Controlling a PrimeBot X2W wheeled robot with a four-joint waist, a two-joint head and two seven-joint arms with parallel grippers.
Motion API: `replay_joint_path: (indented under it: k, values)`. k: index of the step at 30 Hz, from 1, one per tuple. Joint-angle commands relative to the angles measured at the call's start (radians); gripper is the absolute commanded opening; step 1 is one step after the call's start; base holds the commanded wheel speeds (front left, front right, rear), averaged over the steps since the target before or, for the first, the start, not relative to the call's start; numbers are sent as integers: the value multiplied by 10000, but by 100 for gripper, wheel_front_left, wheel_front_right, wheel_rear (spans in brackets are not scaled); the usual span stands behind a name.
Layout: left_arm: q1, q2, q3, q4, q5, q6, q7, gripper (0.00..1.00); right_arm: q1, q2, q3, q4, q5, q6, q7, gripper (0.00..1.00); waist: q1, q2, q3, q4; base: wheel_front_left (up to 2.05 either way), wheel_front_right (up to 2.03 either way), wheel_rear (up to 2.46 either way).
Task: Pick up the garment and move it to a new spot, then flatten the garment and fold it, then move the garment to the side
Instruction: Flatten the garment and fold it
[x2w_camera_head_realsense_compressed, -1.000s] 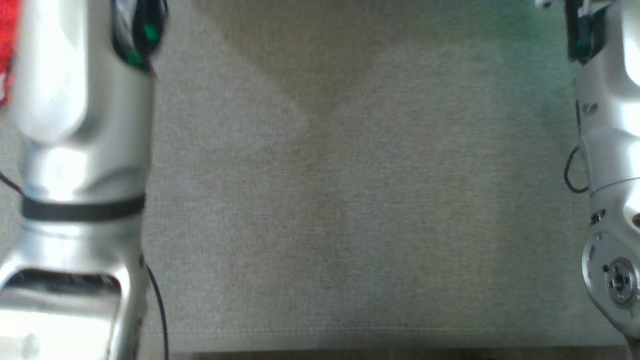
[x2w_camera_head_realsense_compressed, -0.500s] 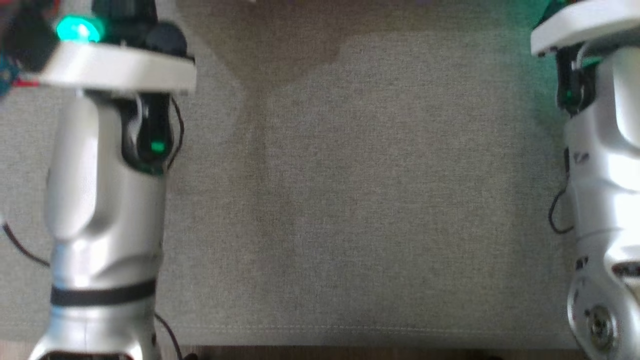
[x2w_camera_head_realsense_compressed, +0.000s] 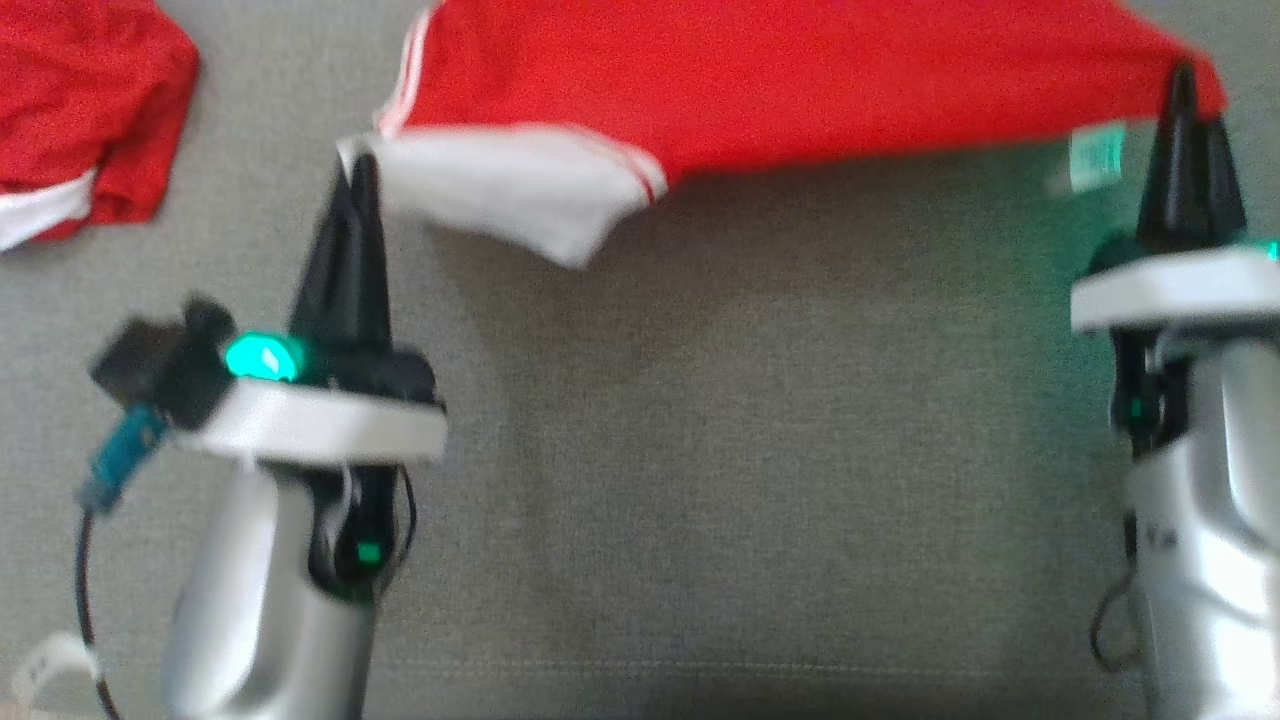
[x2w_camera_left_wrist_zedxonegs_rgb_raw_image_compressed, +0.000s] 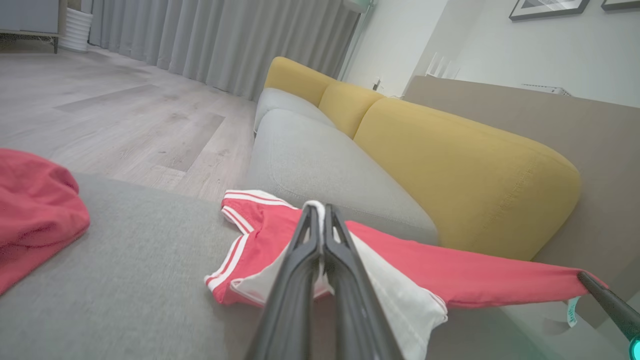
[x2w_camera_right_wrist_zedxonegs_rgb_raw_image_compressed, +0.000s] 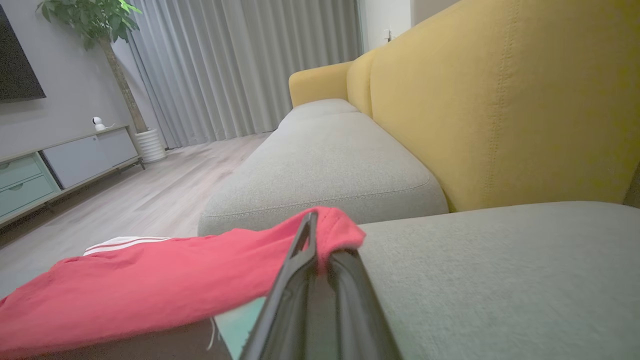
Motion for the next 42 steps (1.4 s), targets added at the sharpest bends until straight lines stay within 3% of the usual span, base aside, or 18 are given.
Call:
replay_joint_path:
  k: [1, 8, 18, 23, 31, 42]
  values:
    - [328, 226, 229, -588, 99, -60, -49, 0, 497, 115, 144, -671, 62, 73, -93, 0, 3, 0, -485, -43, 0, 0, 0]
    - [1882, 314, 138, -1458, 370, -60, -49, 0, 2377, 247, 323, -1389, 181, 73, -93, 0, 3, 0, -1235, -101, 0, 0, 0]
    - [4214, 869, -231, -2085, 220, -19, 188, 0, 4630, 404, 257, -1662, 468, 73, -38, 0, 3, 0, -2275, 33, 0, 0, 0]
    - [4903, 1011, -303, -2747, 153, 85, 531, 0, 5520, 418, 60, -2471, 581, 73, 327, 0, 3, 0, -2425, 161, 0, 0, 0]
    - [5358, 1021, -441, -3333, 5, 248, 913, 0, 6474, 421, -55, -3765, 718, 73, 1248, 0, 3, 0, -2439, 167, 0, 0, 0]
    - [4209, 977, -869, -1889, -272, 129, 1212, 0, 5811, 422, -50, -3131, 142, 73, 2758, 0, 3, 0, -2177, 8, 0, 0, 0]
